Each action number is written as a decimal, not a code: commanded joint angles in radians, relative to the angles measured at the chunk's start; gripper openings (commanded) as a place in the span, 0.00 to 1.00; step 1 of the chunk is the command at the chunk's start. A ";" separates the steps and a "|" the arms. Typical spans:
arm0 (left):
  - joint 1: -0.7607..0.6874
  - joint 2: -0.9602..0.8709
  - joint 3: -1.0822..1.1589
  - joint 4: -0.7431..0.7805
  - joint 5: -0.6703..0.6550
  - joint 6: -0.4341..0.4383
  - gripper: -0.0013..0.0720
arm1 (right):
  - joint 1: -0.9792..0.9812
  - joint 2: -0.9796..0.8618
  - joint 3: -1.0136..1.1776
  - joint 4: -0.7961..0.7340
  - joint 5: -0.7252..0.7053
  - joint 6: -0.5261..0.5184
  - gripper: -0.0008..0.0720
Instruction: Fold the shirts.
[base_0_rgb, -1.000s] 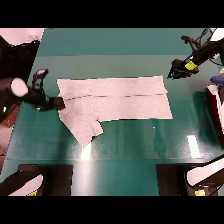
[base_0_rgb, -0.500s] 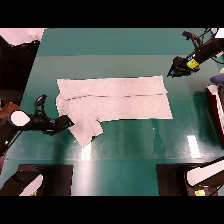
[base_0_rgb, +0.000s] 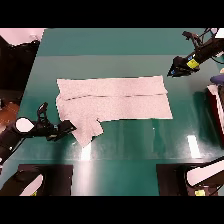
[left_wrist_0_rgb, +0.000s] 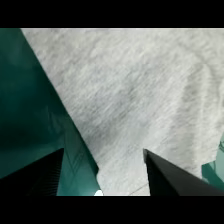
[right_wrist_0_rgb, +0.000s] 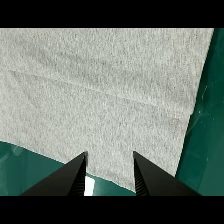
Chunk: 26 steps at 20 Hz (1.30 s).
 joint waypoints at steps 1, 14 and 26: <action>0.000 -0.008 -0.011 -0.012 0.064 0.000 0.84 | 0.000 0.001 0.000 0.000 0.003 0.000 0.47; -0.002 -0.062 0.068 -0.108 0.027 0.169 0.04 | -0.037 0.040 -0.084 0.000 0.073 -0.026 0.47; -0.002 -0.062 0.224 -0.095 -0.058 0.295 0.04 | -0.257 0.359 -0.955 0.001 -0.294 -0.146 0.48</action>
